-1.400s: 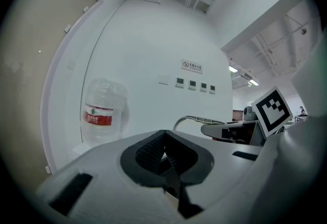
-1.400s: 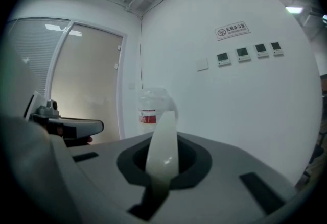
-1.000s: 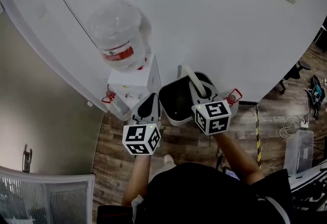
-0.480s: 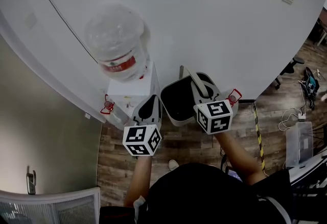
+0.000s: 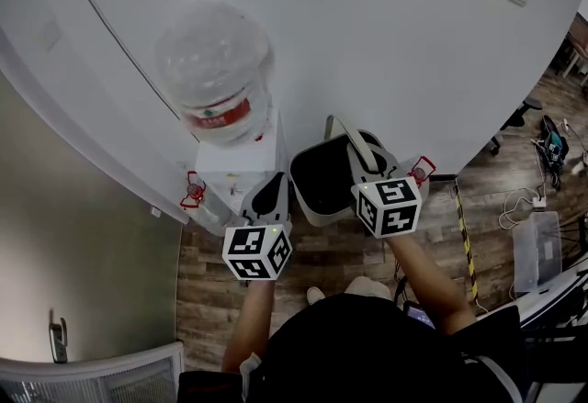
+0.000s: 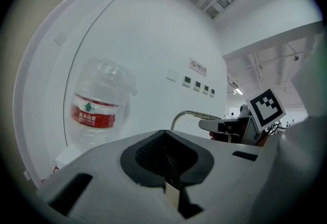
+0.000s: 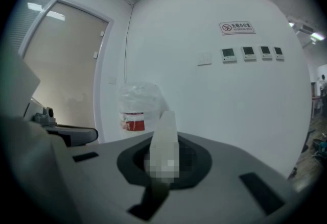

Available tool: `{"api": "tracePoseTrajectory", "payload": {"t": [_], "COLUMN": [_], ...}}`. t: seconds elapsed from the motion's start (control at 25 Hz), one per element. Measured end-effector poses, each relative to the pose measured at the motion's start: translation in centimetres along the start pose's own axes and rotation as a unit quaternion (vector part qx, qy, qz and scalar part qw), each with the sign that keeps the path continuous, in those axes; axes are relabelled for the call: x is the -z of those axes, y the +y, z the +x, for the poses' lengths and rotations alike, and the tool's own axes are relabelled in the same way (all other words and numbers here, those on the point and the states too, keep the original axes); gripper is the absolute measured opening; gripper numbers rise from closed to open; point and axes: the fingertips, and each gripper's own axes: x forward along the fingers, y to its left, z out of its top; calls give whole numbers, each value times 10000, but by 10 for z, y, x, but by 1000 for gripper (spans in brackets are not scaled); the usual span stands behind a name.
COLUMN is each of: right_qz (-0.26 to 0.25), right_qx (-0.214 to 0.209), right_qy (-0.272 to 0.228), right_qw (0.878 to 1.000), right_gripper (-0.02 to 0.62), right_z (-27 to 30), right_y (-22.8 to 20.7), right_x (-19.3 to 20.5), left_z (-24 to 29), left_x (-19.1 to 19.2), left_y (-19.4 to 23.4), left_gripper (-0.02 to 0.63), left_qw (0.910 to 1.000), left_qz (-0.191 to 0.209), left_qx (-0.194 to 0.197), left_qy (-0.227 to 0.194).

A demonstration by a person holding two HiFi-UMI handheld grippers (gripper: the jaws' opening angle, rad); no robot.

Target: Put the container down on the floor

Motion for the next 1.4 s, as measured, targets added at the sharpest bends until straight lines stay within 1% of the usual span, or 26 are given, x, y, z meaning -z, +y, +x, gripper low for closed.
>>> {"api": "tracePoseTrajectory", "payload": {"t": [0.24, 0.56, 1.08, 1.28, 1.4], "right_qz": [40, 47, 274, 377, 379], "right_qx": [36, 34, -3, -42, -78], "right_qy": [127, 102, 146, 175, 220], "right_qw": [9999, 9999, 9995, 9991, 9990], "right_gripper": [29, 29, 29, 29, 29], "right_z": [9, 23, 53, 70, 80], "right_y": [0, -8, -59, -81, -94], "right_x": [4, -1, -2, 1, 3], "left_z": [4, 25, 91, 120, 137], "left_x": [0, -3, -8, -4, -5], "left_y": [4, 8, -13, -14, -19], "left_gripper": [14, 14, 14, 14, 14], "left_qw": [9999, 9998, 9995, 9994, 9994], "left_qz": [-76, -114, 42, 9, 56], "left_qx": [81, 166, 280, 241, 231], "left_qy": [1, 17, 157, 247, 246]}}
